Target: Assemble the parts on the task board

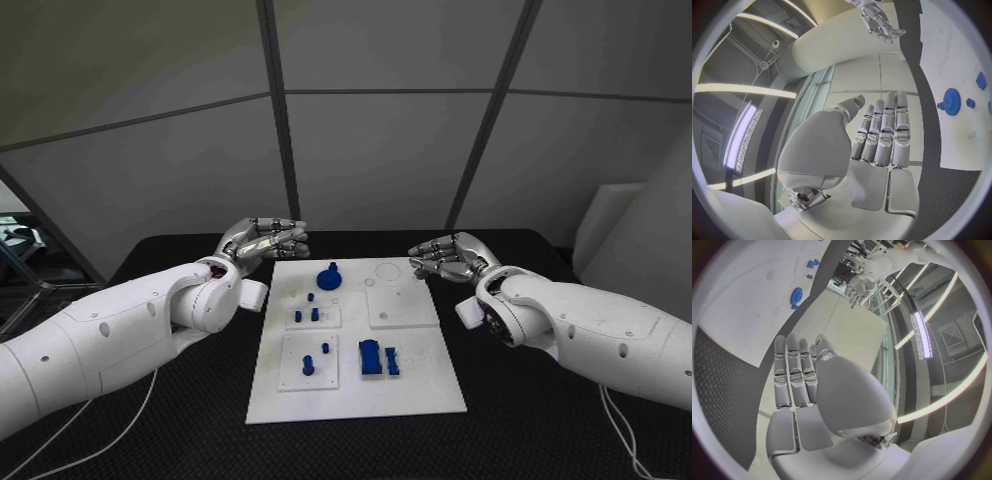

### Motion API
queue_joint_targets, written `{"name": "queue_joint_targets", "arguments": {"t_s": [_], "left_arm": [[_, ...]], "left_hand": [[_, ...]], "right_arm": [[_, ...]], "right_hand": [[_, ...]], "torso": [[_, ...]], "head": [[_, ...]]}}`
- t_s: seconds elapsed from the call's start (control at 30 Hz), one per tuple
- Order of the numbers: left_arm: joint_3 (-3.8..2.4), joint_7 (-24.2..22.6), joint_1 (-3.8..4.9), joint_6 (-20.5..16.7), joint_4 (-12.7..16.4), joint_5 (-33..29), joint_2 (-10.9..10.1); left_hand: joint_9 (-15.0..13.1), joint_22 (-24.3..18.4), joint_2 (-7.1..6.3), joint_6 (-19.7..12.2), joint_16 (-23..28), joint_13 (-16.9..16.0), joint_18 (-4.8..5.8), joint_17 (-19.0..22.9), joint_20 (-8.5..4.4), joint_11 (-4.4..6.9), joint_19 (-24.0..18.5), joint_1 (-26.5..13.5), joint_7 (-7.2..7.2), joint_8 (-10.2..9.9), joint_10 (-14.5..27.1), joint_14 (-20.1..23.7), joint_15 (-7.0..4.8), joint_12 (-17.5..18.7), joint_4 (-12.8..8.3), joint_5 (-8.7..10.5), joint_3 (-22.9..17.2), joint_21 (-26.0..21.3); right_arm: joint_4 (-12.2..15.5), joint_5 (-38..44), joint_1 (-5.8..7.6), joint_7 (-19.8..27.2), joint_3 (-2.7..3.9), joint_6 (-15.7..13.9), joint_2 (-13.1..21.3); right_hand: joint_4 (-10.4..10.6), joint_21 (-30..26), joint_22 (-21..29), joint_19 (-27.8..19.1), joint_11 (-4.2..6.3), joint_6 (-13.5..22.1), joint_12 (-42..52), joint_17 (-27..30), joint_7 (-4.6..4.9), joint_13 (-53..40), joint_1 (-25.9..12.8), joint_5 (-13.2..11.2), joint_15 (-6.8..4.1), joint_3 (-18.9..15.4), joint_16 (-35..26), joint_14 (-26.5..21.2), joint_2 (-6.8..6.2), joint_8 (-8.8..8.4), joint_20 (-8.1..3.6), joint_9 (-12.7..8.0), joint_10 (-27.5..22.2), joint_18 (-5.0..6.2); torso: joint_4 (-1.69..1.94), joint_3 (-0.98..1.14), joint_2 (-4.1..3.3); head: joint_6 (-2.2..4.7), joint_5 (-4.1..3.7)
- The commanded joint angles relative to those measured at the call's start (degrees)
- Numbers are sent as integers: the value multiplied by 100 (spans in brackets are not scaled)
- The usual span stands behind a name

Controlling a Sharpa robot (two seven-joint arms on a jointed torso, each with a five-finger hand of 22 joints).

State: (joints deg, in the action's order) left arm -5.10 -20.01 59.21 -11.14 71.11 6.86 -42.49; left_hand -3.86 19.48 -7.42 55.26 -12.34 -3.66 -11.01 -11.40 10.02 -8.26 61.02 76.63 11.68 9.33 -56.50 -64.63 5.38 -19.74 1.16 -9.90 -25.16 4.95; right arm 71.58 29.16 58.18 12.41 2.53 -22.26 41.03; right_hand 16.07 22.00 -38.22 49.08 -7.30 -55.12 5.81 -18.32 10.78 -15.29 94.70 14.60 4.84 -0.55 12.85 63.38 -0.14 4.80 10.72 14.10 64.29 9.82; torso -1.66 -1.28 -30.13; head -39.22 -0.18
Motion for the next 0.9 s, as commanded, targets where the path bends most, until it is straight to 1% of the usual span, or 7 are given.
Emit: {"name": "queue_joint_targets", "arguments": {"t_s": [0.03,0.27,0.3,0.43,0.47,0.87,0.9], "left_arm": [[-6,-471,4,-183,-121,-724,52],[-9,-791,1,-472,-403,-970,226],[-2,-364,-11,-202,-341,-606,180],[17,-388,-7,-319,-257,-609,165],[32,-405,-4,-407,-193,-611,153],[316,-746,55,-2127,1042,-656,-69],[343,-778,61,-2285,1156,-660,-89]], "left_hand": [[8,-208,-67,-106,326,5,215,119,154,-59,-467,-173,-9,-49,156,390,146,127,177,22,156,-147],[11,-674,30,-235,855,12,113,398,507,-194,-1426,-73,-86,-170,285,911,363,484,353,20,477,-134],[386,-1030,204,-1795,1234,366,327,601,32,127,-2777,-2364,-402,-374,1874,2544,88,907,-116,297,1066,-495],[386,-1155,298,-2252,1234,366,421,677,-77,196,-3202,-2974,-497,-456,2331,3025,18,1049,-116,387,1247,-495],[386,-1198,321,-2425,1234,366,608,703,-124,230,-3356,-3222,-533,-482,2507,3208,-11,1096,-116,419,1316,-495],[386,-1495,742,-3653,1234,366,616,1140,-475,826,-4444,-4982,-1168,-933,3750,4500,-538,1445,-116,990,1791,-495],[386,-1507,742,-3705,1234,366,1101,1140,-490,826,-4489,-5054,-1168,-933,3803,4553,-538,1458,-116,990,1811,-495]], "right_arm": [[-370,-1137,13,767,30,422,-197],[-877,-1357,14,974,62,642,-509],[-809,-922,4,577,58,315,-455],[-692,-1010,13,628,44,205,-419],[-603,-1077,19,667,34,121,-391],[1041,-2316,140,1389,-159,-1433,119],[1171,-2414,149,1446,-175,-1555,159]], "right_hand": [[-14,-328,309,90,-51,-79,-148,289,18,435,-111,-8,46,108,-345,51,-54,-108,98,-156,65,67],[-172,-1053,1029,283,-130,-39,-212,894,39,1135,-395,-72,195,227,-918,-54,-122,-121,238,-517,-38,63],[-584,-1352,1819,-1301,139,1614,-581,1135,-316,1529,-3087,-475,-31,55,-1285,-1932,14,-480,-153,-760,-1939,-296],[-713,-1479,2081,-1696,197,2068,-581,1241,-388,1529,-3846,-596,-64,55,-1285,-2442,14,-480,-257,-851,-2464,-295],[-758,-1517,2172,-1864,225,2249,-581,1273,-423,1529,-4140,-641,-484,55,-1285,-2646,14,-480,-301,-881,-2673,-303],[-1088,-1780,2810,-3041,730,3512,-581,1832,-677,1529,-6198,-960,-484,55,-1285,-4075,14,-480,-600,-1410,-4124,-518],[-1110,-2200,2852,-3118,730,3594,-581,1832,-1078,1529,-6332,-977,-484,55,-1285,-4167,14,-480,-619,-1410,-4216,-518]], "torso": [[-19,-5,12],[-31,18,-7],[-16,0,4],[22,27,-19],[51,47,-36],[166,128,-105],[166,128,-105]], "head": [[111,-43],[246,-42],[202,-44],[260,-31],[305,-21],[484,18],[484,18]]}}
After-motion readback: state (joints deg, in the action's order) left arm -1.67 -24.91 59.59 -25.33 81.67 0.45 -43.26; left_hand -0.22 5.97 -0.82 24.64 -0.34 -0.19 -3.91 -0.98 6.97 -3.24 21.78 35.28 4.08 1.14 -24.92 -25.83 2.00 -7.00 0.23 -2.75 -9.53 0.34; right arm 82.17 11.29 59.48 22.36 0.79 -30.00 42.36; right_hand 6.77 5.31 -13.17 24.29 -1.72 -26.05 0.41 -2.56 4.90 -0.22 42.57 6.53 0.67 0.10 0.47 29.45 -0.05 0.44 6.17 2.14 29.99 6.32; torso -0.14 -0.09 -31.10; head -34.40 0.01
